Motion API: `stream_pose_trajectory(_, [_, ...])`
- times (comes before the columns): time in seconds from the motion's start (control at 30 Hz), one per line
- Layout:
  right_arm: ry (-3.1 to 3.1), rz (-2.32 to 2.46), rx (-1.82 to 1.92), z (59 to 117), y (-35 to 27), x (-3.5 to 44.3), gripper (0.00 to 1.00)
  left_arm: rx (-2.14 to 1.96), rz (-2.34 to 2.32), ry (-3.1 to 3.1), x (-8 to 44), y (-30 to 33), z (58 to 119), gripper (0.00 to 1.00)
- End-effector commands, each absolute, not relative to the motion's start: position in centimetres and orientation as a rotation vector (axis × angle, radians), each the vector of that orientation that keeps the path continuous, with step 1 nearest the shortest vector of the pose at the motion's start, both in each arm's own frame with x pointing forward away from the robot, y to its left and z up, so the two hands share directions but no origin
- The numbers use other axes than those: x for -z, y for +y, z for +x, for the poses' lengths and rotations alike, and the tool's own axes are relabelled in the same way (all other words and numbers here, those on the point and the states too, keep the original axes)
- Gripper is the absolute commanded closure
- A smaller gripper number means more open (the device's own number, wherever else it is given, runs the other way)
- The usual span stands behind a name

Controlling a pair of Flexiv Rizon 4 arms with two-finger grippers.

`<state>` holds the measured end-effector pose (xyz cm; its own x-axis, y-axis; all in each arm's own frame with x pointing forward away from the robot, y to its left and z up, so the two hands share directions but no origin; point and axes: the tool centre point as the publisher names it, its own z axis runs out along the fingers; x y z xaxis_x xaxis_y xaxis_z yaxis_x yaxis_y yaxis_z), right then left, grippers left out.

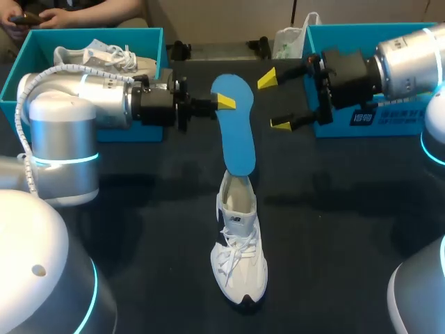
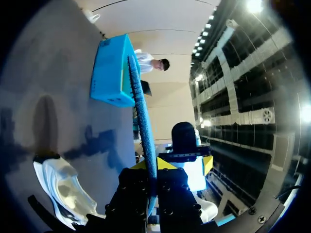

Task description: Take the shoe out of the shoebox, open the shoe tongue, remove and reinsert the insole, then place the shoe into the shoebox

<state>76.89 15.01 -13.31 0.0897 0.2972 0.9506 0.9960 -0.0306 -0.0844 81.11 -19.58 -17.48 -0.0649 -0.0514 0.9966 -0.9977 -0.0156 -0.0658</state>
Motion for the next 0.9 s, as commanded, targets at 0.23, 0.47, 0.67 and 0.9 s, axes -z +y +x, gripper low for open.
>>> stream_pose_trajectory(0.23, [-1.316,-1.458,1.029,76.9,15.1,13.6,0.00,-1.561,1.043,-1.513,16.1,-18.2,81.0,1.00])
stream_pose_trajectory(0.47, [-1.316,-1.458,1.029,76.9,15.1,13.6,0.00,-1.926,0.815,-1.870,15.2,-17.6,82.6,1.00])
stream_pose_trajectory(0.67, [-1.316,-1.458,1.029,76.9,15.1,13.6,0.00,-1.926,0.815,-1.870,15.2,-17.6,82.6,1.00])
stream_pose_trajectory(0.9, [-1.316,-1.458,1.029,76.9,15.1,13.6,0.00,-2.097,0.540,-1.909,14.2,-16.4,81.4,1.00])
